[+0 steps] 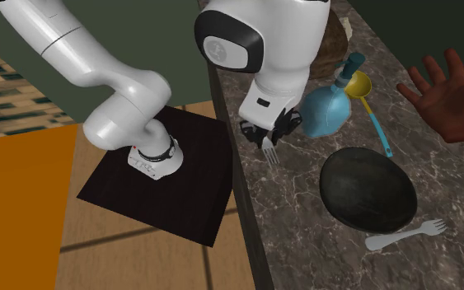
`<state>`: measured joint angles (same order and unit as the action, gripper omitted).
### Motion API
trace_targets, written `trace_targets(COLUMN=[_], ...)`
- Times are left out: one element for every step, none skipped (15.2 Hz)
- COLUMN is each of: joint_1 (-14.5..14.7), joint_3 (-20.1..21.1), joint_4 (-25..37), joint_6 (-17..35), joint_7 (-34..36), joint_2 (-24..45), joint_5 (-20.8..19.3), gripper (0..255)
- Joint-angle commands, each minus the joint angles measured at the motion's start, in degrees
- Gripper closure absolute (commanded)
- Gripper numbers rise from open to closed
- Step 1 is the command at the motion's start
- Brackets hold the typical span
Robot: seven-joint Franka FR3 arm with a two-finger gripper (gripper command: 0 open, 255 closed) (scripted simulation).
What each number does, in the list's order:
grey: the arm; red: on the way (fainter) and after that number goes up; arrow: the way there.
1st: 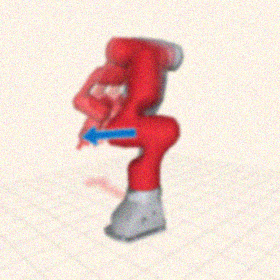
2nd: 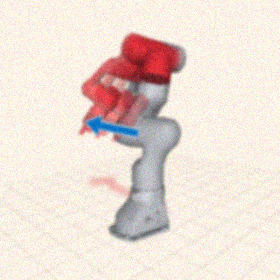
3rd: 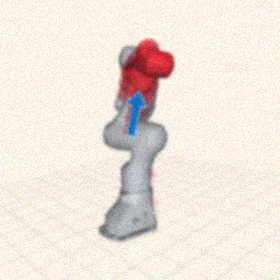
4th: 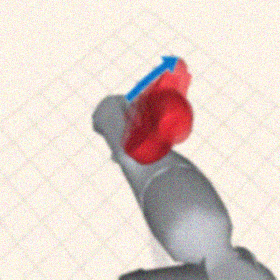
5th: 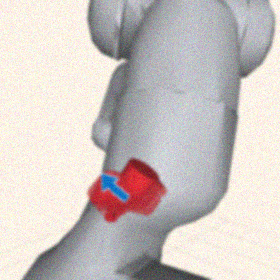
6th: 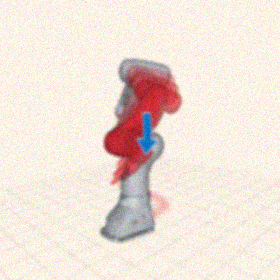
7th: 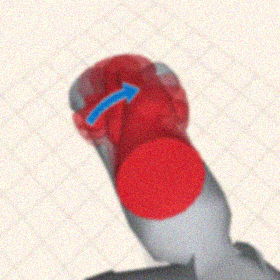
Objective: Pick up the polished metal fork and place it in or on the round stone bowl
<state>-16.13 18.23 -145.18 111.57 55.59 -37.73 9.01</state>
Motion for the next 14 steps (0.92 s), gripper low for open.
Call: trace_targets(joint_1=[0.0,-0.1,-0.1,-0.2,-0.2,-0.2,-0.3,-0.3,-0.4,-0.4,-0.5,-0.5,-0.6,-0.6], joint_3=[-0.3,-0.4,-0.5,-0.7,-0.8,-0.9,-1.0,-1.1,-1.2,-1.3,-1.4,-1.5,-1.6,-1.7], joint_4=[1.4,2.1,2.8,3.5,4.2,5.0,5.7,6.5,7.3,8.1,8.8,9.6,10.4,11.3], joint_6=[-1.8,-2.6,-3.4,-4.2,-5.0,-5.8,-6.5,-7.3,-8.0,-8.8,-9.6,-10.3,-11.0,-11.8], joint_7=[0.0,0.0,-0.1,-0.1,-0.1,-0.1,-0.1,-0.1,-0.1,-0.1,-0.1,-0.1,-0.1,-0.1], joint_2=[-0.4,-0.5,-0.6,-0.7,-0.7,-0.7,-0.8,-0.8,-0.7,-0.7,-0.7,-0.6,-0.6,-0.5], joint_5=[-0.2,-0.2,-0.3,-0.4,-0.5,-0.6,-0.7,-0.8,-0.9,-1.0,-1.0,-1.1,-1.2,-1.3], gripper=[255,255,255,255,255,255,255,255,255,255,255,255,255,255])
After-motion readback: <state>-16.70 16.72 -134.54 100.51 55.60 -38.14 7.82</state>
